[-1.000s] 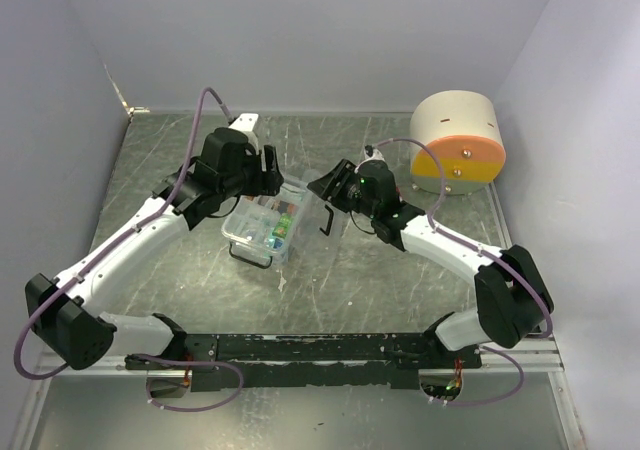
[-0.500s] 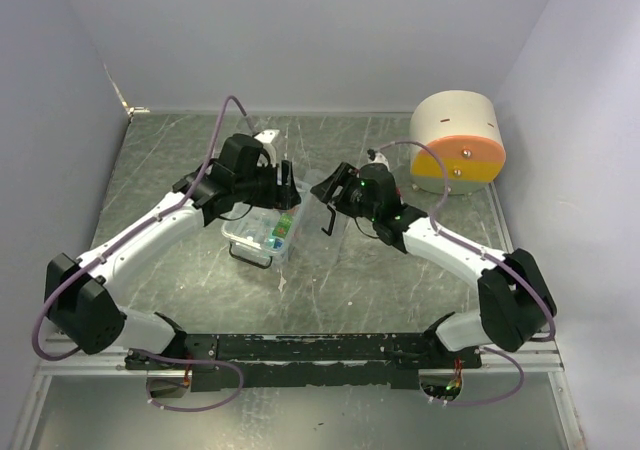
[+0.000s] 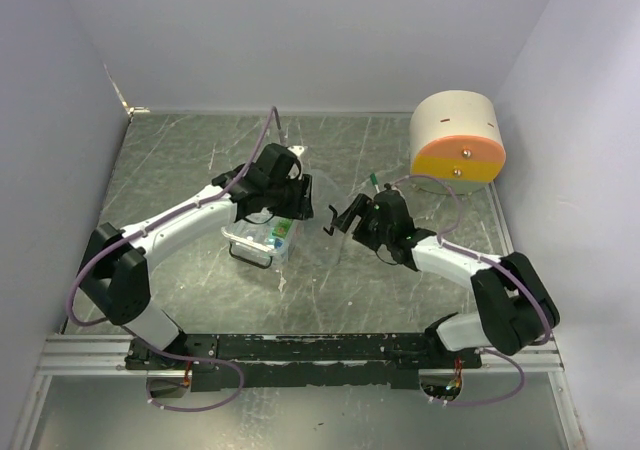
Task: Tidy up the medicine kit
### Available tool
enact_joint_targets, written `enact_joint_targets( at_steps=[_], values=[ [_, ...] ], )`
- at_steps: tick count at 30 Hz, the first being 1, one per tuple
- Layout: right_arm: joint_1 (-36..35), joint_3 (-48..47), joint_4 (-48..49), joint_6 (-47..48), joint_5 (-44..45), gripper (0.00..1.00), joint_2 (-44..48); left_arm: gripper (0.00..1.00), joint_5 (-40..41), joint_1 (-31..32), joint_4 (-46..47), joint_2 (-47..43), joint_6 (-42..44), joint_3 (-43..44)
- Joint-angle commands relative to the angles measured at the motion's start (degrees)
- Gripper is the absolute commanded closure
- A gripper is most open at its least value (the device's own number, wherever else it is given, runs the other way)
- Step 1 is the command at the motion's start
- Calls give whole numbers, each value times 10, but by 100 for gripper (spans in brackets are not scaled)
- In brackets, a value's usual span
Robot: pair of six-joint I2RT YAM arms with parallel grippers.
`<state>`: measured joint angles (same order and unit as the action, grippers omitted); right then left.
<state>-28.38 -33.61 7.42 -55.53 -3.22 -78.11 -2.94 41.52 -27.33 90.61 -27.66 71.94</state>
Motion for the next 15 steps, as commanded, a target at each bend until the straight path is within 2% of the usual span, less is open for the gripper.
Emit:
enact_joint_targets(
  at_steps=[1, 7, 11, 15],
  values=[
    [18, 21, 73, -8, -55, 23, -26, 44, 15, 4, 1, 4, -10, 29],
    [20, 36, 115, -15, -85, 24, -53, 52, -15, 6, 18, -13, -18, 24],
    [22, 42, 116, -15, -81, 24, -51, 58, -69, 5, 40, -9, -27, 15],
    [25, 48, 113, -15, -77, 25, -44, 60, -83, 5, 50, -10, -34, 9]
  ],
)
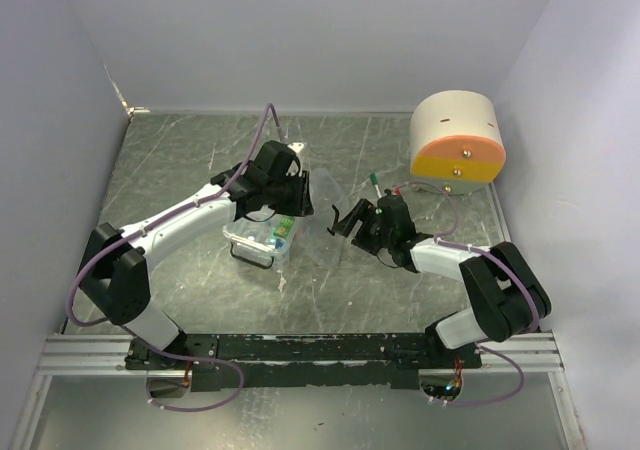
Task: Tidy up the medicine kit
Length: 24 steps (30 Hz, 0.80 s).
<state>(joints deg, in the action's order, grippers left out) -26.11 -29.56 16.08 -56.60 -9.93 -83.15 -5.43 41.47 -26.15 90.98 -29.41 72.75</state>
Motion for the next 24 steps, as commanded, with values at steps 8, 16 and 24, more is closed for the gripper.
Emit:
enact_joint_targets(
  at_steps=[8, 16, 24],
  values=[
    [3, 9, 39, 0, -24, 25, 5, 55, -57, 6, 35, -19, -13, 3],
    [5, 14, 40, -4, -18, 26, 8, 53, -94, 22, 43, 22, -15, 4],
    [10, 16, 36, -7, -15, 27, 15, 60, -77, 29, 31, 59, -10, 16]
  ],
)
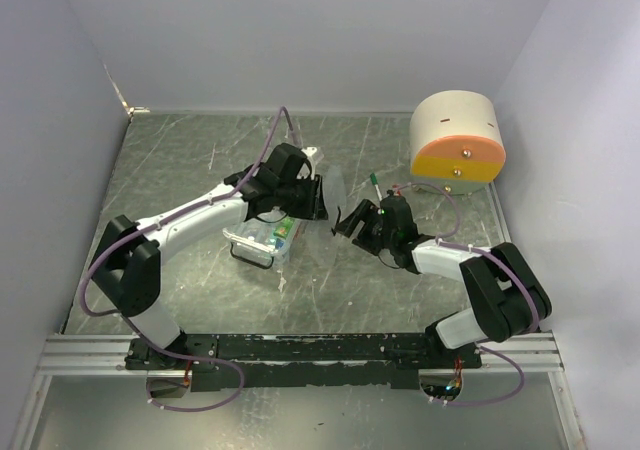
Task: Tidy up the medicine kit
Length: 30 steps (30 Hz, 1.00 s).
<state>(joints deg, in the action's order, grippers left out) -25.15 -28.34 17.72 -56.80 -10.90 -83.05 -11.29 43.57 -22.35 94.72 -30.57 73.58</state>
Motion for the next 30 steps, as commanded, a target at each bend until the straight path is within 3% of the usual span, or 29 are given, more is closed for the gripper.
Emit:
enact_joint_targets(
  at_steps=[1, 7, 13, 18, 25, 30],
  values=[
    [0, 3, 16, -3, -5, 27, 17, 64, -17, 8, -7, 20, 3, 10],
    [3, -22, -48, 20, 19, 27, 65, 79, 8, 1, -57, -2, 49, 61],
    [3, -63, -134, 66, 54, 27, 145, 79, -56, -73, -84, -50, 89, 76],
    [2, -84, -168, 96, 47, 27, 178, 78, -133, -138, -72, -94, 74, 67],
    [-27, -85, -143, 72, 18, 28, 159, 77, -264, -271, -5, -158, 7, 12],
    [-89, -100, -105, 43, 11, 28, 120, 77, -293, -351, 11, -203, -30, 2]
  ],
)
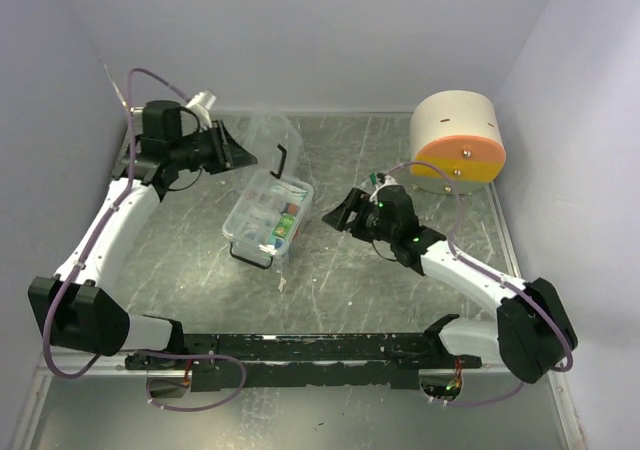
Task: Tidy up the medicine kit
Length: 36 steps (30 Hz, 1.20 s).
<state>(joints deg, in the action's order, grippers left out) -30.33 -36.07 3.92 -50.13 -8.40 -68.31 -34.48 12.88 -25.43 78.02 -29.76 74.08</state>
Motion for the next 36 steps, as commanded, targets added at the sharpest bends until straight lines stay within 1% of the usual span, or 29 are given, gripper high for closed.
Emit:
enact_joint_targets(
  at_steps=[1, 6, 10, 15, 20, 22, 26, 29, 31, 36],
  values=[
    [-47, -28, 41, -29, -19, 28, -38, 77, -61, -58, 42, -43, -41, -2],
    [-77, -51, 83, -54, -44, 28, -90, 76, -70, -107, 50, -70, -56, -3],
    [-79, -67, 104, -77, -38, 29, -125, 76, -79, -116, 45, -72, -52, -8],
    [-79, -100, 107, -109, -2, 31, -172, 76, -89, -118, 48, -71, -50, -20],
    [-80, -132, 106, -130, 6, 39, -224, 76, -100, -120, 37, -68, -39, -22],
    [-80, -144, 90, -136, 17, 44, -237, 76, -109, -120, 37, -67, -39, -26],
    [-78, -147, 56, -128, 42, 57, -236, 76, -123, -120, 40, -68, -41, -38],
    [-74, -150, 25, -105, 54, 65, -230, 75, -133, -120, 48, -70, -48, -52],
    [-66, -153, 3, -83, 55, 68, -224, 75, -149, -120, 60, -69, -58, -65],
    [-30, -161, -44, -2, 44, 71, -206, 75, -199, -120, 113, -66, -103, -106]
  ],
)
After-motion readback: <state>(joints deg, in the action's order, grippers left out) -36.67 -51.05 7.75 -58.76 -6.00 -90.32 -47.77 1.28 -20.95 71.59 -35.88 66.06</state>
